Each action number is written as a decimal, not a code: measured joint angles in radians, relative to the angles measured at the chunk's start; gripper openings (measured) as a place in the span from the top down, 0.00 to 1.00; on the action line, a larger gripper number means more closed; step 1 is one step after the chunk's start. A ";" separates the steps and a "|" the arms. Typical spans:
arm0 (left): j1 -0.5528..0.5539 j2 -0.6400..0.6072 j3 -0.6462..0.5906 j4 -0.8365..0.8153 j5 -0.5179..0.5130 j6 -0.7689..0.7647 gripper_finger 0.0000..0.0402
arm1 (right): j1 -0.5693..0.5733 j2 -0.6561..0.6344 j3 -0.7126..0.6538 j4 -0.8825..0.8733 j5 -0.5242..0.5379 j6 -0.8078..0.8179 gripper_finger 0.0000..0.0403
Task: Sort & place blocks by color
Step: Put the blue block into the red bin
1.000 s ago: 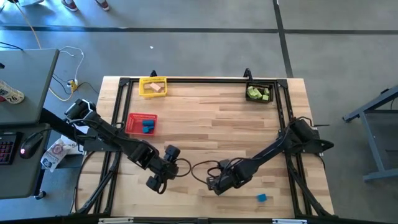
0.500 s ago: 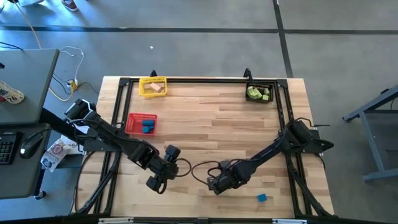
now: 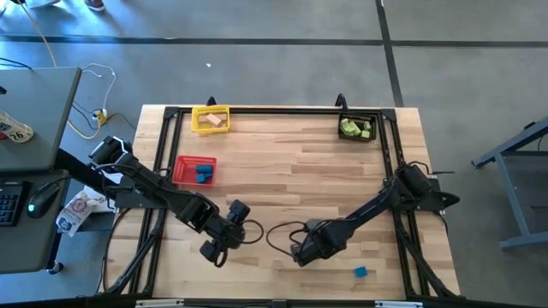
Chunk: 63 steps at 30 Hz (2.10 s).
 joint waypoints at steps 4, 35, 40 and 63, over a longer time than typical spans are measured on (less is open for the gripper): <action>0.000 0.000 0.000 0.000 -0.010 0.030 0.46 | 0.001 0.001 0.014 0.011 0.025 -0.046 0.81; 0.067 0.000 0.000 0.370 -0.117 -0.439 0.46 | 0.007 0.005 0.384 -0.152 0.628 -0.921 0.82; 0.066 0.000 0.000 0.399 -0.147 -0.470 0.46 | 0.012 0.005 0.384 -0.158 0.683 -1.040 0.82; 0.067 0.000 0.000 0.432 -0.374 -0.656 0.46 | 0.037 0.003 0.385 -0.105 0.941 -1.467 0.82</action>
